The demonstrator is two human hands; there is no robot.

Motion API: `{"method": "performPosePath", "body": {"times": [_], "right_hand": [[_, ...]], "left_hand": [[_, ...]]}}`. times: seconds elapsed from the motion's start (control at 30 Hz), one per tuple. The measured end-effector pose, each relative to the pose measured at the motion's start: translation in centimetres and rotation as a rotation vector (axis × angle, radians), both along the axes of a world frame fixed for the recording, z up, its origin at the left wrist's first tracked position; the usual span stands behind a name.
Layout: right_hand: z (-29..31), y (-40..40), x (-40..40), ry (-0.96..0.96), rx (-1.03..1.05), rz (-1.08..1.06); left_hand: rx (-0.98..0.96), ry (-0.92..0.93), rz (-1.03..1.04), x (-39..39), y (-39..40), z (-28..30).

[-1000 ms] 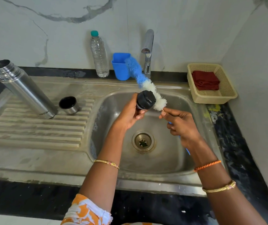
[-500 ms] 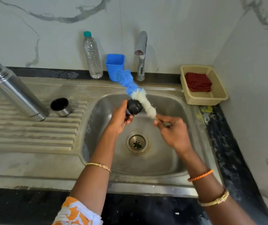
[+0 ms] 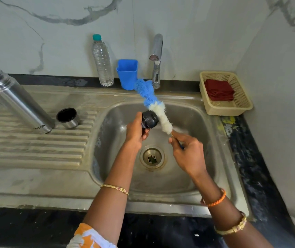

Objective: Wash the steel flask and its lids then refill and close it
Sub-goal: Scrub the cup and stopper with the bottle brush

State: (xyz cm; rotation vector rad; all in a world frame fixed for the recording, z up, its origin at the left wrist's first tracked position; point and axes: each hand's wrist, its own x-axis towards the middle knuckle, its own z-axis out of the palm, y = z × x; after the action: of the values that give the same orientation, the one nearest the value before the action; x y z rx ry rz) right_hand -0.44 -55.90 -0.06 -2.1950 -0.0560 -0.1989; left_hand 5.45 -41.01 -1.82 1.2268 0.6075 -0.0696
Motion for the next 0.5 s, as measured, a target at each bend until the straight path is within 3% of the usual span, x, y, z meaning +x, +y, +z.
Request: {"method": "performPosePath", "body": {"times": [0.13, 0.3, 0.5], "right_hand": [[-0.7, 0.4, -2.2, 0.039, 0.046, -0.017], [0.9, 0.8, 0.1, 0.167, 0.086, -0.019], [2.1, -0.1, 2.8, 0.248, -0.073, -0.052]], "left_hand": [[0.042, 0.034, 0.074, -0.3, -0.7, -0.7], [0.309, -0.086, -0.073, -1.1, -2.4, -1.9], [0.464, -0.233, -0.082, -1.6, -2.9, -2.7]]}}
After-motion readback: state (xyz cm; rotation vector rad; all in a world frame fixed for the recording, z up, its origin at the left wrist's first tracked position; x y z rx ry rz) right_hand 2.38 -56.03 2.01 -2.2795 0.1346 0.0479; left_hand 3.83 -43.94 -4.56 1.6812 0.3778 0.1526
